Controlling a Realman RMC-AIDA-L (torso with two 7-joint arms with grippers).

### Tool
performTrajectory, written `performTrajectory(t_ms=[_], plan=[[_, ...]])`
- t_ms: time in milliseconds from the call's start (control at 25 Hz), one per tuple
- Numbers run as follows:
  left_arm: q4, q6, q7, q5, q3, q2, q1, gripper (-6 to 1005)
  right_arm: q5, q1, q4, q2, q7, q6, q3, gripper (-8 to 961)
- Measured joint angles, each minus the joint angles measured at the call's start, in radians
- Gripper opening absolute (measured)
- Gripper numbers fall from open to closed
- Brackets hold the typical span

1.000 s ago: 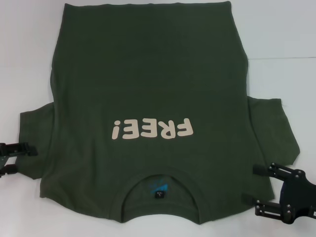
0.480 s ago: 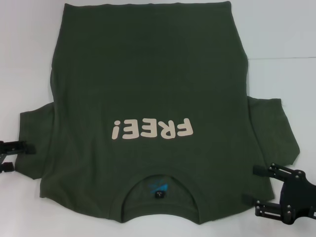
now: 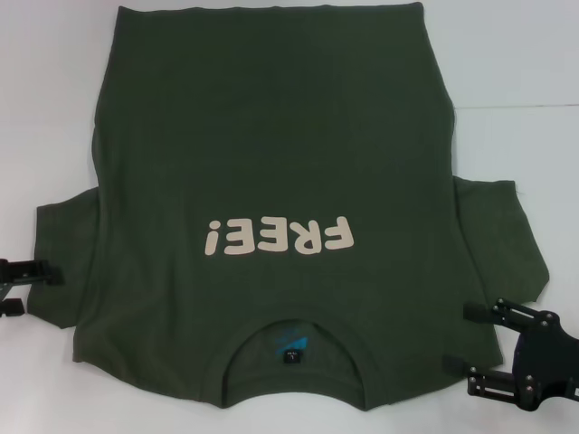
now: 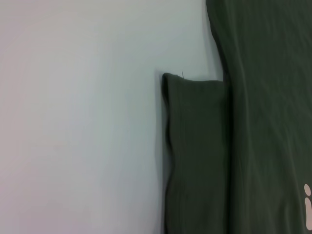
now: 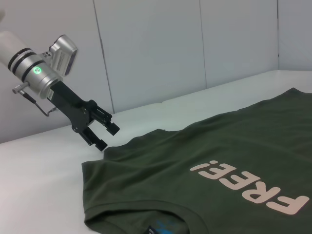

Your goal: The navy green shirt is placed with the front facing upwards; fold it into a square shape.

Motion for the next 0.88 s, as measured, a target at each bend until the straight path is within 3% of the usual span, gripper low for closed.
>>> performTrajectory(t_ms=[880], plan=[[-0.018, -0.009, 0.000, -0.004, 0.015, -0.010, -0.013, 902, 0.000, 0.001, 0.007, 0.000, 0.000, 0.000, 0.000, 834]])
